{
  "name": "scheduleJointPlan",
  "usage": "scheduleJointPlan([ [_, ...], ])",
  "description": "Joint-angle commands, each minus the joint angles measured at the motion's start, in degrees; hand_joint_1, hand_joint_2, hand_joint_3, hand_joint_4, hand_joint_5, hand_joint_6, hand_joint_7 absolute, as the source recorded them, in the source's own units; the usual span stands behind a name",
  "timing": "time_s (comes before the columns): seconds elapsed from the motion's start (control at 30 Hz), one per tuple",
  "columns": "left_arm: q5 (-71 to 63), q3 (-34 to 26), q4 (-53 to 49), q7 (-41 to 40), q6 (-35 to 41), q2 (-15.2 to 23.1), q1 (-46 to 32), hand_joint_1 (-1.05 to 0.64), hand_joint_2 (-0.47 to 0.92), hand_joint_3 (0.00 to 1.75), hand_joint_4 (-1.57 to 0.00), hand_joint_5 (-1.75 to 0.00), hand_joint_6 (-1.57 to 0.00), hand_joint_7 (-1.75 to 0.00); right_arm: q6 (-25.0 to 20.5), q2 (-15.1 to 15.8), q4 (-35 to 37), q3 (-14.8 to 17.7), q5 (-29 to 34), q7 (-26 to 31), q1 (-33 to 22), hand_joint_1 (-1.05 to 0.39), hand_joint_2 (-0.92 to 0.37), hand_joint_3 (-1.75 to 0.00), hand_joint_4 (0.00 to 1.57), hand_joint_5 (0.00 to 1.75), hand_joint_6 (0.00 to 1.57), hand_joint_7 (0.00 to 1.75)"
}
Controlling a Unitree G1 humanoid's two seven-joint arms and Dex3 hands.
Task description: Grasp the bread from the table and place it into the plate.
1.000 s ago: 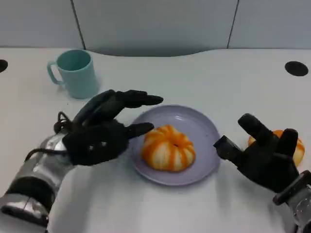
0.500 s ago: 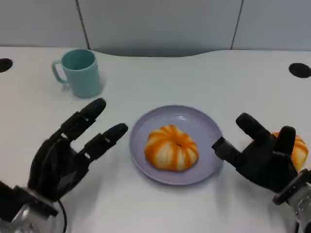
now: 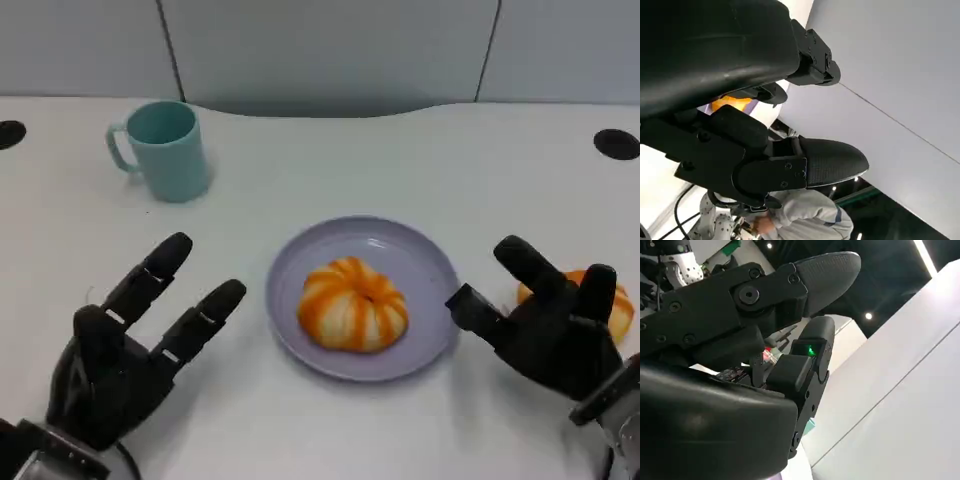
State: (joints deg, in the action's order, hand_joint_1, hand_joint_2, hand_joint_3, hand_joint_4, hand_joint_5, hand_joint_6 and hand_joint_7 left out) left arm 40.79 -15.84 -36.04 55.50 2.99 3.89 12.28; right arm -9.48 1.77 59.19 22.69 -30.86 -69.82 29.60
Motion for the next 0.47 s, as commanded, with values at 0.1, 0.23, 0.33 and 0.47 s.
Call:
scheduleJointPlan([
  [0.1, -1.4, -0.8, -0.7, 1.5, -0.9, -0.7, 0.3, -1.05, 0.92, 0.62, -0.44, -0.2, -0.32, -0.01, 0.8, 1.8, 0.9, 0.1, 0.0, -1.3, -0.1, -0.61, -0.92, -0.06, 0.64, 1.32, 0.99, 0.26],
  [0.23, -2.0, -1.0, -1.0, 1.2, -1.4, -0.9, 0.7, -1.03, 0.92, 0.54, -0.44, -0.24, -0.33, -0.02, -0.1, 2.1, -0.1, -0.2, 0.1, -0.6, -0.4, -0.61, -0.92, -0.06, 0.63, 1.36, 0.97, 0.33],
  [0.33, -2.0, -1.2, -1.1, 1.4, -1.0, -0.9, 0.9, -1.02, 0.92, 0.51, -0.44, -0.25, -0.33, -0.01, -0.2, 2.0, -0.4, -0.1, -0.2, -0.8, -0.6, -0.61, -0.92, -0.07, 0.63, 1.35, 0.94, 0.37],
  [0.47, -2.4, -1.3, -1.0, 1.3, -1.3, -0.9, 1.0, -1.02, 0.92, 0.51, -0.44, -0.27, -0.35, -0.02, 0.3, 2.0, -0.5, -0.1, -0.2, -0.8, -0.8, -0.61, -0.92, -0.09, 0.64, 1.34, 0.92, 0.37],
])
